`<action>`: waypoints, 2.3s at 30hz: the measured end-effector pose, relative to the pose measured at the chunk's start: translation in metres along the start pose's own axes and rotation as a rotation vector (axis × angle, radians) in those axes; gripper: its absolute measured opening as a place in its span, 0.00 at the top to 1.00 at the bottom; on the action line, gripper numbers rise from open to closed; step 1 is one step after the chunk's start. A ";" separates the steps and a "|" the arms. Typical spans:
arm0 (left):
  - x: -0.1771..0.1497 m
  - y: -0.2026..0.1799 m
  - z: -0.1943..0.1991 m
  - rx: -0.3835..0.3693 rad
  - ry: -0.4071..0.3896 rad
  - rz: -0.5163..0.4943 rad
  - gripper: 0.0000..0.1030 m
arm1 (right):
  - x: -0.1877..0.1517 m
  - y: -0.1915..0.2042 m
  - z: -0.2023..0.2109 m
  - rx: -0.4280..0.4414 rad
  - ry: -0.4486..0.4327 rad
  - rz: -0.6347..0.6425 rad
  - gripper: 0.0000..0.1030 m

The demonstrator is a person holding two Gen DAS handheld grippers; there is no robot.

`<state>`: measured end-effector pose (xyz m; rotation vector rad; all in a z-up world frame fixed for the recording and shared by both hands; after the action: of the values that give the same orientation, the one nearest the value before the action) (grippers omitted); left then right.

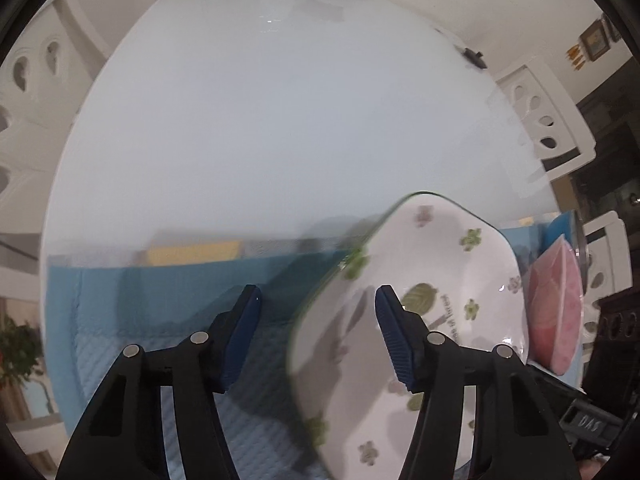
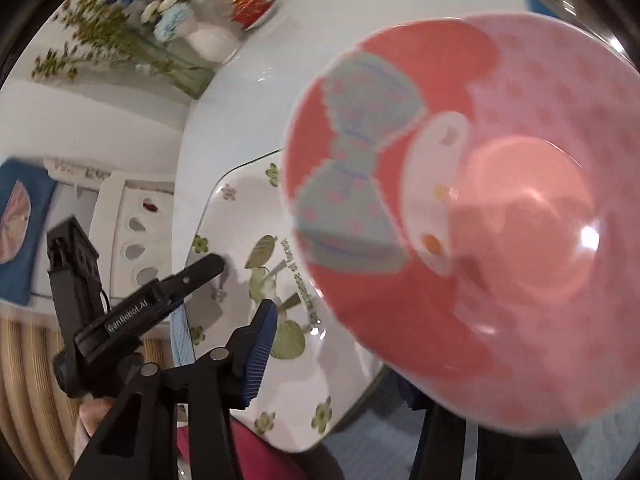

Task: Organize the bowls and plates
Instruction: 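Grasp the stacked plates with the left gripper while the right gripper approaches the pink bowl, then lift the plate stack with both grippers and carry it toward the gold-rimmed plate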

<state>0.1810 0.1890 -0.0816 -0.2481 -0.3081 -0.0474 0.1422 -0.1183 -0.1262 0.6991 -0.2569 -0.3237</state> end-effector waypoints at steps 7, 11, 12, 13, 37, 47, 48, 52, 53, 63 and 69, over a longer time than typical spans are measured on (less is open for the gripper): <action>-0.002 -0.017 0.001 0.033 -0.005 -0.095 0.41 | 0.003 0.004 -0.008 0.041 0.032 0.029 0.50; 0.001 -0.008 0.004 -0.017 -0.008 -0.051 0.41 | 0.003 0.005 -0.005 0.042 0.035 0.026 0.50; 0.001 -0.007 0.006 -0.011 -0.016 -0.059 0.41 | 0.003 0.008 -0.005 0.040 0.038 0.036 0.50; 0.001 -0.007 0.008 -0.006 -0.022 -0.066 0.41 | 0.002 0.010 -0.005 0.040 0.041 0.041 0.50; -0.003 0.020 0.062 -0.097 -0.165 -0.060 0.41 | 0.003 0.053 0.004 0.066 0.027 0.219 0.65; -0.005 0.005 0.103 -0.069 -0.225 -0.103 0.41 | 0.000 0.079 0.031 0.094 -0.004 0.263 0.65; -0.006 0.001 0.108 -0.070 -0.230 -0.111 0.41 | -0.001 0.081 0.037 0.098 -0.009 0.265 0.65; -0.015 -0.013 0.127 -0.040 -0.252 -0.153 0.41 | -0.006 0.085 0.059 0.113 -0.031 0.260 0.65; -0.018 -0.016 0.132 -0.041 -0.254 -0.158 0.41 | -0.007 0.086 0.064 0.114 -0.035 0.261 0.65; -0.058 -0.052 0.163 -0.004 -0.235 -0.204 0.41 | -0.037 0.085 0.113 0.105 -0.069 0.248 0.65; -0.091 -0.077 0.178 0.015 -0.238 -0.200 0.41 | -0.059 0.071 0.140 0.117 -0.051 0.247 0.65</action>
<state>0.0350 0.1593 0.0730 -0.2078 -0.5689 -0.2139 0.0549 -0.1271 0.0170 0.7663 -0.4089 -0.0912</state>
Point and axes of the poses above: each gripper's, at about its wrist camera, not at the fingertips, and z roughly against the way its jaws point, y to its left, x to its top, the point moved 1 cm from there along -z, roughly the way its jaws point, and after that the axes turned 5 degrees about x, right-handed, at the moved point
